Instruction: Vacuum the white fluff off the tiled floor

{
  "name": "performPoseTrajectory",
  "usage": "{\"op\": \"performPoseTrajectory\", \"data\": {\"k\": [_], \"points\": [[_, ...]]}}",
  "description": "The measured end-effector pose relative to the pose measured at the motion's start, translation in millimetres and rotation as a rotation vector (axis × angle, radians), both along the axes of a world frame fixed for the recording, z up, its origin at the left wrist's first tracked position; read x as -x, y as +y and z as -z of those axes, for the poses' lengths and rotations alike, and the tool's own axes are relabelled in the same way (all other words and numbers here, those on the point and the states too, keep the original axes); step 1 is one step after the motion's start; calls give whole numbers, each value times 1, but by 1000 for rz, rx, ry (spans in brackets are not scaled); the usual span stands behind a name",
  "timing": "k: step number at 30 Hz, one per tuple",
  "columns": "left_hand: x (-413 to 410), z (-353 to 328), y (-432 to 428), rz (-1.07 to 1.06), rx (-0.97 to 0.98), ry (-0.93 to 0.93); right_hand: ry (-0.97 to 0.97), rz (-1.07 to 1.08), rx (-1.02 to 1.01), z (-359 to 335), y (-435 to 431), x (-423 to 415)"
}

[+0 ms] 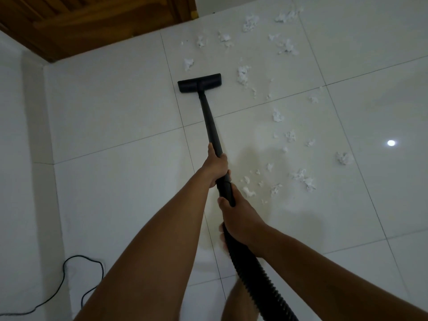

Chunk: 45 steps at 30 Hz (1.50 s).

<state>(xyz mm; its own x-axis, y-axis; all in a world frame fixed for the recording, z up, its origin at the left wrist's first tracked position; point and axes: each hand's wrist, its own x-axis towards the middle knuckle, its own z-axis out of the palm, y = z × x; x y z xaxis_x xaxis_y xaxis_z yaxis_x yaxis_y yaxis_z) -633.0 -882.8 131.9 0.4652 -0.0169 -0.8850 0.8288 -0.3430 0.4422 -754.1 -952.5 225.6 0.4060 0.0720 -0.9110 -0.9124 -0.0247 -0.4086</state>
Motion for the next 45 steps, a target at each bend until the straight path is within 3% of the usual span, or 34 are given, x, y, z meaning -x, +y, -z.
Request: {"op": "performPoseTrajectory", "data": {"k": [8, 21, 36, 45], "points": [[-44, 6, -8, -6, -25, -8, -14, -1, -1, 9, -7, -43], [-91, -28, -17, -60, -11, 42, -10, -6, -51, -30, -22, -97], [-150, -17, -8, 80, -64, -19, -54, 3, -11, -22, -13, -153], [-208, -10, 11, 59, -40, -26, -49, -9, 11, -14, 9, -207]]}}
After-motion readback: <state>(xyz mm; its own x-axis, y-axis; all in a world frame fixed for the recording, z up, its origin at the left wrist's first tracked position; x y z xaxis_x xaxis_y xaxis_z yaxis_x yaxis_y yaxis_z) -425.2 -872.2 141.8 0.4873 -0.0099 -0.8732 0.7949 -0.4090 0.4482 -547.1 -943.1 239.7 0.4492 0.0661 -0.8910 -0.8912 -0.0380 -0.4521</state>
